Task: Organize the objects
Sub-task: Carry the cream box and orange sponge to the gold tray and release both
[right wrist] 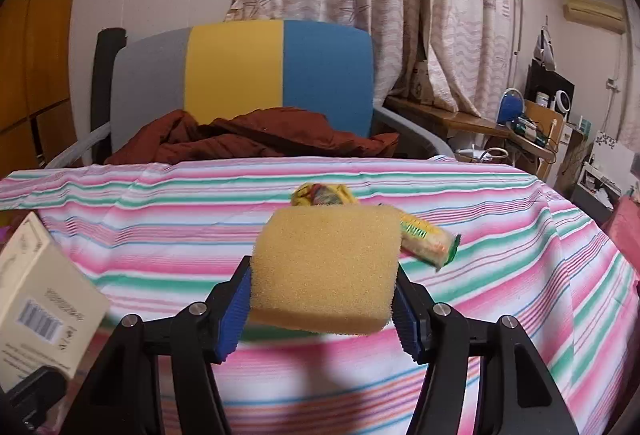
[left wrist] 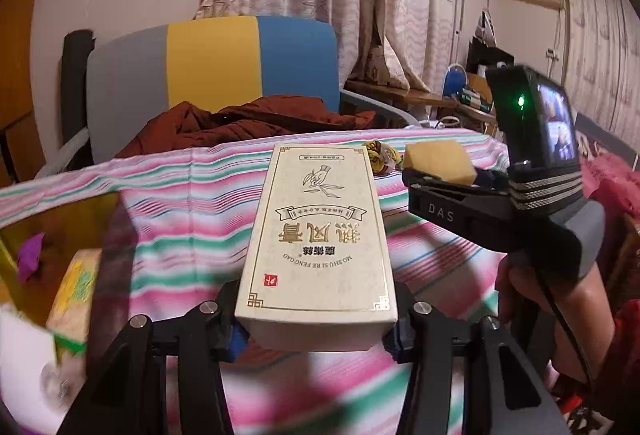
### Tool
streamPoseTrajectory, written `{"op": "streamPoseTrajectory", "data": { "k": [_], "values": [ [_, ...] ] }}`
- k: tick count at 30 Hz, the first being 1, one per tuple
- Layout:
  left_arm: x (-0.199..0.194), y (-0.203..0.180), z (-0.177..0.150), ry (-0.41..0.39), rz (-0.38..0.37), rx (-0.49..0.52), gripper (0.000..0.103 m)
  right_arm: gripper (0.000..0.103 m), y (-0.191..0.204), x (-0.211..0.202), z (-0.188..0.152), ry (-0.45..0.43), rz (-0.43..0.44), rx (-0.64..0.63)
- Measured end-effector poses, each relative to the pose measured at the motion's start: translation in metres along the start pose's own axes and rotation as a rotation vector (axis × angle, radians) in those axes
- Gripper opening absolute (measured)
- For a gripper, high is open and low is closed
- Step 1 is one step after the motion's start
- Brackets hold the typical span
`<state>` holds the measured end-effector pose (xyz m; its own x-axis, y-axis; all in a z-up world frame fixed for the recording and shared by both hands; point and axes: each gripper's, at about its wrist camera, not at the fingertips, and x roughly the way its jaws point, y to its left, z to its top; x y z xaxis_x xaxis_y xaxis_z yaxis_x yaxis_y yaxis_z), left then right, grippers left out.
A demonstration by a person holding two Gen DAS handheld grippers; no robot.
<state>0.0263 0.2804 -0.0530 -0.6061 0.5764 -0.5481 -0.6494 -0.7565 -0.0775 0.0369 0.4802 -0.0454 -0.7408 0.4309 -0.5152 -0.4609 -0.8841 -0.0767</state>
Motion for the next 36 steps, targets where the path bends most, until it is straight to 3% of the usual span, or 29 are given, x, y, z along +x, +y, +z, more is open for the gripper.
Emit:
{"op": "streamPoseTrajectory", "data": {
  "k": [7, 15, 22, 24, 28, 34, 36],
  "values": [
    [-0.054, 0.045, 0.009, -0.052, -0.006, -0.130, 0.051, 0.063, 0.026, -0.026, -0.004, 0.040, 0.130, 0.051],
    [-0.078, 0.120, 0.019, -0.030, 0.023, -0.256, 0.051, 0.063, 0.103, -0.064, 0.014, 0.014, 0.363, 0.005],
    [-0.076, 0.208, 0.019, 0.040, 0.067, -0.404, 0.051, 0.063, 0.173, -0.078, 0.026, 0.043, 0.514, -0.059],
    [-0.068, 0.230, 0.017, 0.087, 0.046, -0.446, 0.051, 0.063, 0.192, -0.079, 0.026, 0.066, 0.553, -0.073],
    [-0.059, 0.252, 0.012, 0.146, 0.045, -0.460, 0.051, 0.063, 0.227, -0.079, 0.023, 0.107, 0.600, -0.105],
    [-0.042, 0.274, 0.002, 0.237, 0.106, -0.445, 0.052, 0.067, 0.258, -0.077, 0.014, 0.192, 0.671, -0.133],
    [-0.035, 0.276, -0.002, 0.273, 0.129, -0.436, 0.052, 0.078, 0.264, -0.076, 0.009, 0.211, 0.677, -0.146]
  ]
}}
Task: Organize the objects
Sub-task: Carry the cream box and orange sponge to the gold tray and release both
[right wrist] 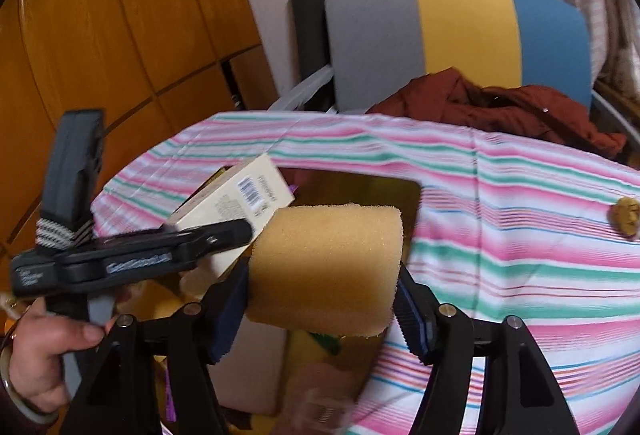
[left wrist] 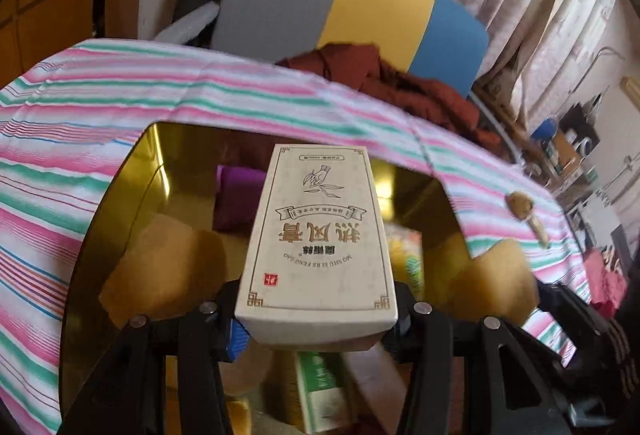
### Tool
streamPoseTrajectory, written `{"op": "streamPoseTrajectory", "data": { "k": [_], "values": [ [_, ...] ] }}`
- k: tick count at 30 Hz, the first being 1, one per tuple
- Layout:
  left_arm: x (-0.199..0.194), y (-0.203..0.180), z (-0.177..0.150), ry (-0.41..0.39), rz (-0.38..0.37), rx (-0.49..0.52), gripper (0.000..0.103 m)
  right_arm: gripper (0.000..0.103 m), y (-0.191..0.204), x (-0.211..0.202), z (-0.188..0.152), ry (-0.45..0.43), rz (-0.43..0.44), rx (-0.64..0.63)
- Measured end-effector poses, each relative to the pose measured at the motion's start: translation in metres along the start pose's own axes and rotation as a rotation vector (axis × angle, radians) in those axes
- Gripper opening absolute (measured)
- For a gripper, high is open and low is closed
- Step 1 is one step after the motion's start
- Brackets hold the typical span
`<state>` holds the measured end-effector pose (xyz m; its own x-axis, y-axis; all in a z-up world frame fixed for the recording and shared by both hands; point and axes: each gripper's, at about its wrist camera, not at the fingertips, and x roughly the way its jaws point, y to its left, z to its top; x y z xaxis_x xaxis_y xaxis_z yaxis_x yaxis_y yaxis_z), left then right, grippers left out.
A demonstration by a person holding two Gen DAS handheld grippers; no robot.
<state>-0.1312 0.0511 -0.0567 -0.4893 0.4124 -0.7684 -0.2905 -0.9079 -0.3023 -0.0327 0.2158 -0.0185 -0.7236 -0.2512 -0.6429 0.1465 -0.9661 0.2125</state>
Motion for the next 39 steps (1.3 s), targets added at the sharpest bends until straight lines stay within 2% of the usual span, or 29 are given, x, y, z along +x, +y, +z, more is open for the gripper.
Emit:
{"op": "streamPoseTrajectory", "data": {
  "k": [3, 6, 9, 11, 14, 16, 18, 22, 26, 29, 31, 33, 35, 36, 38, 39],
  "values": [
    [0.004, -0.001, -0.003, 0.012, 0.047, 0.029, 0.059, 0.092, -0.001, -0.001, -0.004, -0.005, -0.007, 0.016],
    [-0.004, -0.003, -0.006, -0.024, 0.055, 0.027, 0.075, 0.095, -0.007, -0.008, -0.007, -0.025, -0.016, 0.053],
    [-0.022, -0.004, -0.009, -0.097, 0.048, 0.014, 0.076, 0.096, -0.016, -0.019, -0.007, -0.052, -0.014, 0.105],
    [-0.038, -0.001, -0.011, -0.174, 0.042, -0.009, 0.076, 0.096, -0.020, -0.026, -0.008, -0.069, -0.017, 0.131],
    [-0.050, 0.002, -0.010, -0.224, 0.025, -0.030, 0.075, 0.096, -0.027, -0.035, -0.010, -0.095, -0.030, 0.155],
    [-0.043, -0.001, -0.007, -0.197, 0.057, -0.002, 0.060, 0.096, -0.031, -0.040, -0.012, -0.107, -0.037, 0.164],
    [-0.028, -0.004, -0.003, -0.150, 0.088, 0.040, 0.053, 0.096, -0.034, -0.042, -0.014, -0.112, -0.046, 0.172],
    [-0.010, -0.019, 0.001, -0.132, 0.100, 0.112, 0.052, 0.096, -0.038, -0.043, -0.017, -0.110, -0.053, 0.187],
    [-0.003, -0.028, 0.007, -0.107, 0.046, 0.151, 0.052, 0.096, -0.041, -0.047, -0.021, -0.114, -0.058, 0.193],
    [-0.017, -0.030, 0.007, -0.156, 0.031, 0.132, 0.060, 0.096, -0.046, -0.051, -0.023, -0.117, -0.065, 0.206],
    [-0.027, -0.030, 0.007, -0.189, 0.086, 0.108, 0.068, 0.096, -0.051, -0.054, -0.025, -0.121, -0.066, 0.217],
    [-0.033, -0.028, 0.006, -0.202, 0.134, 0.089, 0.068, 0.096, -0.056, -0.056, -0.027, -0.127, -0.074, 0.228],
    [-0.037, -0.027, 0.002, -0.194, 0.098, 0.086, 0.068, 0.096, -0.060, -0.057, -0.028, -0.127, -0.073, 0.241],
    [-0.039, -0.027, -0.001, -0.189, 0.098, 0.095, 0.067, 0.096, -0.062, -0.057, -0.029, -0.125, -0.077, 0.251],
    [-0.041, -0.030, -0.007, -0.184, 0.187, 0.125, 0.055, 0.096, -0.066, -0.058, -0.031, -0.122, -0.075, 0.264],
    [-0.044, -0.030, -0.010, -0.185, 0.190, 0.130, 0.049, 0.096, -0.067, -0.058, -0.032, -0.121, -0.072, 0.269]
  ]
}}
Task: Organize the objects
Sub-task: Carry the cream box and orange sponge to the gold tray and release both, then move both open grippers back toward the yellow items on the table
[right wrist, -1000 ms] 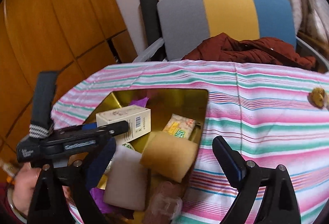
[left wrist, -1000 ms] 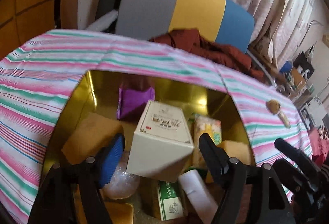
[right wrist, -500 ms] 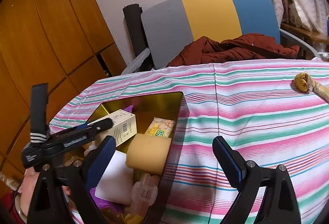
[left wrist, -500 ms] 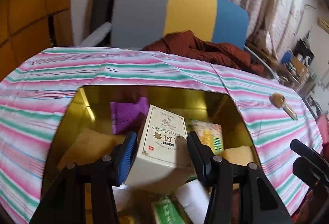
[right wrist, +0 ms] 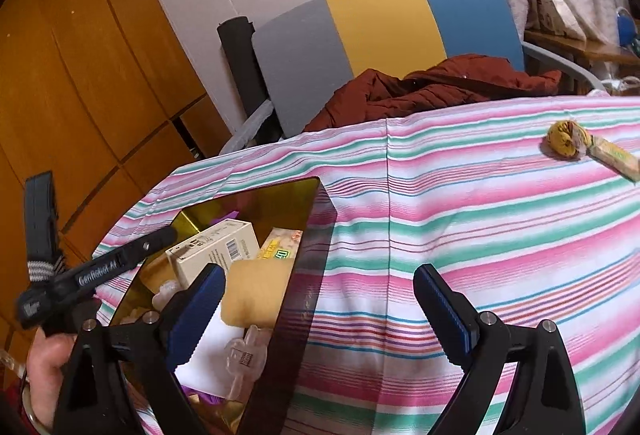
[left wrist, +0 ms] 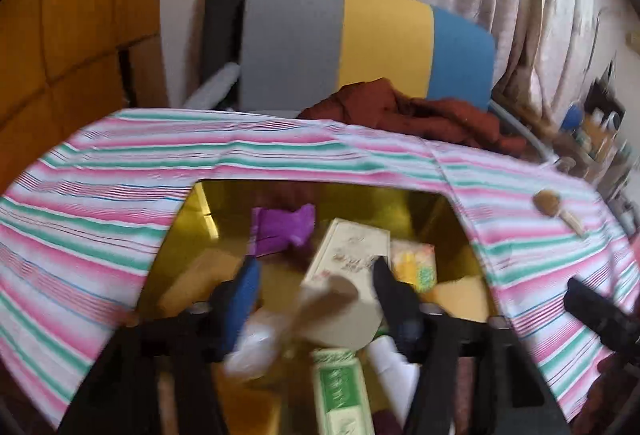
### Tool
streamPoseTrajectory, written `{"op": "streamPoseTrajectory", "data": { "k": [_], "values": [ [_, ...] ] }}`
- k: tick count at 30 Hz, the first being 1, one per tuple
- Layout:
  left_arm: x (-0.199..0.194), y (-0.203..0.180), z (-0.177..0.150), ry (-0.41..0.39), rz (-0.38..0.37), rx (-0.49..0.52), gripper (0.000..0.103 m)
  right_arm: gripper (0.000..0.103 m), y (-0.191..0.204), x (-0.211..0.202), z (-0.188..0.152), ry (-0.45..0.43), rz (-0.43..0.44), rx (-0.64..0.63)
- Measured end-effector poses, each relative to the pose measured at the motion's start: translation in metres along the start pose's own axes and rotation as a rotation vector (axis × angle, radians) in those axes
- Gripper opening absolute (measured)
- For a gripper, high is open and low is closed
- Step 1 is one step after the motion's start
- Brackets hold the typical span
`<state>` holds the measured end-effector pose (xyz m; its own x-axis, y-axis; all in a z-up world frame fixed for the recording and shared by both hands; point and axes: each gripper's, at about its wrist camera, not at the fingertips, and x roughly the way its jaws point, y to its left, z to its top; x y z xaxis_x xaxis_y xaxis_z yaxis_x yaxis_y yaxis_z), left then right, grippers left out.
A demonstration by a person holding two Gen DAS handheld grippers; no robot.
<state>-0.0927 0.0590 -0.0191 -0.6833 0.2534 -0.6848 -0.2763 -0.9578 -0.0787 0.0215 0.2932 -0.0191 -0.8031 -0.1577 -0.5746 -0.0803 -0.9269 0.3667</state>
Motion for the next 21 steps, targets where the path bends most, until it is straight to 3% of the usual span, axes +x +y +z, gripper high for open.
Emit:
{"op": "streamPoseTrajectory", "data": {
  "k": [4, 8, 11, 21],
  "values": [
    [-0.013, 0.003, -0.007, -0.013, 0.002, 0.004, 0.049, 0.096, -0.004, -0.002, -0.004, 0.003, 0.002, 0.004],
    [0.018, -0.008, -0.005, 0.094, 0.044, 0.077, 0.050, 0.096, -0.007, 0.002, -0.007, 0.016, 0.003, 0.019],
    [0.038, -0.009, -0.005, 0.143, 0.056, 0.047, 0.051, 0.096, -0.008, 0.003, -0.009, 0.024, 0.013, 0.039],
    [-0.009, -0.010, -0.016, 0.003, -0.042, -0.090, 0.055, 0.096, -0.025, -0.007, -0.008, -0.001, -0.031, 0.036]
  ]
}}
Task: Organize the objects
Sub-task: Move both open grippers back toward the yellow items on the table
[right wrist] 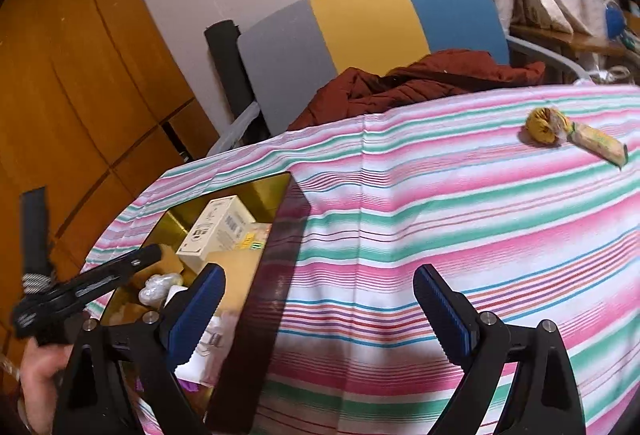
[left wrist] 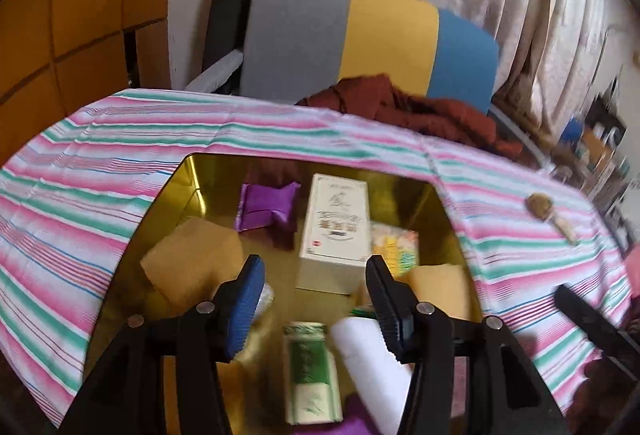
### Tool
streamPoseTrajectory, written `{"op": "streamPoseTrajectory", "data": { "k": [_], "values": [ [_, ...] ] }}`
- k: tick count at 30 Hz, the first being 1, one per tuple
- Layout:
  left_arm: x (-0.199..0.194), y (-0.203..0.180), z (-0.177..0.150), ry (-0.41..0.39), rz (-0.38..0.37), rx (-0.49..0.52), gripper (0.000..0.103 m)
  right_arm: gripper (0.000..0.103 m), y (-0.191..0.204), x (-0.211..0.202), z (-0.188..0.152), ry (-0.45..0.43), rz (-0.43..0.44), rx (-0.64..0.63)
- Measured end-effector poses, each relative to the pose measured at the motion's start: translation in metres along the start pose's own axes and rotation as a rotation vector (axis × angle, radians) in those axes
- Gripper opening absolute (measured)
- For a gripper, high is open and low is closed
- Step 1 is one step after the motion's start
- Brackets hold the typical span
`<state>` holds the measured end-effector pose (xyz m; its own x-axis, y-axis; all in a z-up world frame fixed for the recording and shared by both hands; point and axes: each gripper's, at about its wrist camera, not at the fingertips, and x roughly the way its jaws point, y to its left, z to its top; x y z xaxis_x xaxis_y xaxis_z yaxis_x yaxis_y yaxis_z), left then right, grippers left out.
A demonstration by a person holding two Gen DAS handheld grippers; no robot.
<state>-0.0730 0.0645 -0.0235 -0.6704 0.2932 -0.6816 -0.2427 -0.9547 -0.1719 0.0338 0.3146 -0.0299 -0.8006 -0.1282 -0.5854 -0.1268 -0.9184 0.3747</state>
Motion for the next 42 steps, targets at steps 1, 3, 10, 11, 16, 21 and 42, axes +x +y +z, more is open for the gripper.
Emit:
{"op": "streamPoseTrajectory", "data": {
  "k": [1, 3, 10, 11, 16, 21, 42],
  "values": [
    [-0.006, -0.003, -0.002, -0.015, -0.018, -0.010, 0.060, 0.096, -0.002, 0.001, 0.000, 0.003, -0.001, 0.008],
    [-0.014, -0.010, -0.005, -0.036, -0.057, -0.016, 0.062, 0.096, -0.006, 0.001, -0.001, 0.007, -0.009, 0.018],
    [-0.029, -0.056, -0.015, -0.047, -0.227, 0.057, 0.064, 0.096, -0.020, -0.001, -0.006, 0.018, -0.049, -0.012],
    [-0.030, -0.063, -0.016, -0.046, -0.242, 0.070, 0.064, 0.096, -0.023, -0.002, -0.007, 0.021, -0.059, -0.016],
    [-0.031, -0.107, -0.027, -0.010, -0.329, 0.149, 0.064, 0.096, -0.050, -0.007, -0.005, 0.027, -0.118, -0.008],
    [-0.024, -0.145, -0.044, 0.062, -0.395, 0.222, 0.065, 0.096, -0.085, -0.015, 0.001, 0.027, -0.192, -0.011],
    [0.015, -0.224, -0.085, 0.265, -0.439, 0.373, 0.065, 0.097, -0.274, -0.019, 0.104, 0.052, -0.523, -0.021]
  ]
}}
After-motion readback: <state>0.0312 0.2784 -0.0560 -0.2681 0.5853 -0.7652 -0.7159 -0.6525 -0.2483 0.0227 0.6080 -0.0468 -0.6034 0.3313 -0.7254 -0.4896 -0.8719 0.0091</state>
